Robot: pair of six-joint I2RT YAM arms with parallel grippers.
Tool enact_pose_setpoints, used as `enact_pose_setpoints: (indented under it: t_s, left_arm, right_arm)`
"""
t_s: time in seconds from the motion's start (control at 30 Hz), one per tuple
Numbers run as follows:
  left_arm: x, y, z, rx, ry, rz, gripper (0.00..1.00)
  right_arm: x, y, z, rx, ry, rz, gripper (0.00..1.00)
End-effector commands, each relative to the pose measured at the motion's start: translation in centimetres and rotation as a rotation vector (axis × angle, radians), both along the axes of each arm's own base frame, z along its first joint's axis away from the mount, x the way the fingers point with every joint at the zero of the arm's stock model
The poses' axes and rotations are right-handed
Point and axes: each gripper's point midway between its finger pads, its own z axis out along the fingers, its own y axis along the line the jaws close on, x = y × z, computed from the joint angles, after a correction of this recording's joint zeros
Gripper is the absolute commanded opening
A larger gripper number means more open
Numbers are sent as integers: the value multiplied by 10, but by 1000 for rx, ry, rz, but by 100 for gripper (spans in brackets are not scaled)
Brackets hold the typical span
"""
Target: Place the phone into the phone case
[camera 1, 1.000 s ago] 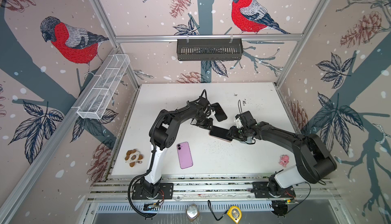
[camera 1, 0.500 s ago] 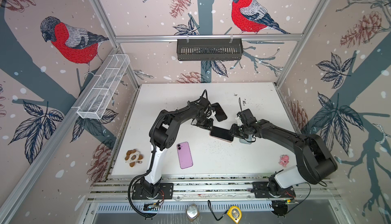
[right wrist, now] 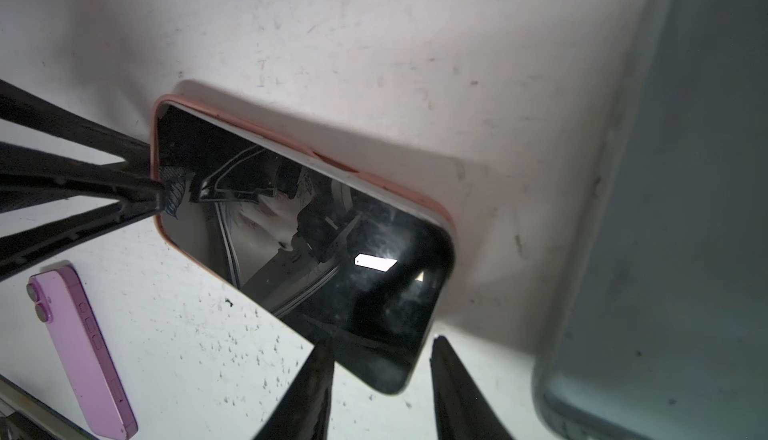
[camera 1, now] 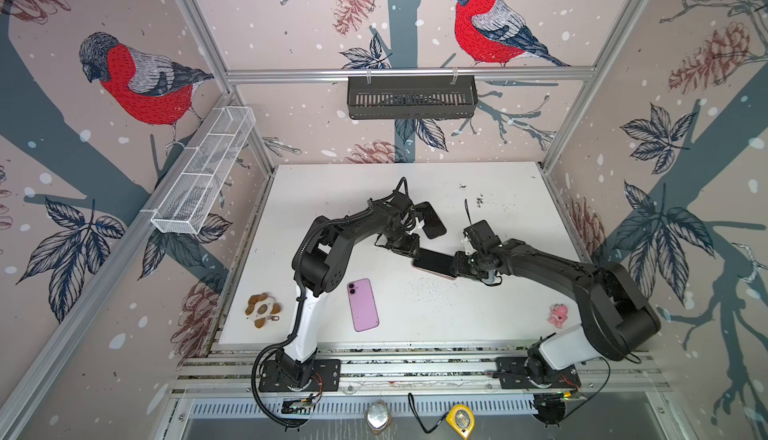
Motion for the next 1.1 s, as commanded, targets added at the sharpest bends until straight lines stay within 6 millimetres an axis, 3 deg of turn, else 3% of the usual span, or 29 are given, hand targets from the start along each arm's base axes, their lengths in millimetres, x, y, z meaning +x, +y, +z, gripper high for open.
enact_pose_setpoints:
  t_s: [0.0,0.27,0.53,0.9,1.07]
  left_arm:
    - [-8,-1,1,-3,27,-31,30]
    - [-6,-3,2,-13,24,-26,30]
    - [17,12,4,-7,-13,52,30]
    - [23,20,19,-15,-45,56,31]
    - [15,19,12,7,-24,31,31]
  right_arm:
    - [2,5,2,22,-8,-1,41]
    - [8,15,6,64,-12,0,40]
    - [20,23,13,76,-25,6,39]
    - [25,2,19,2,-59,-9,39]
    - [21,3,15,12,-48,-8,39]
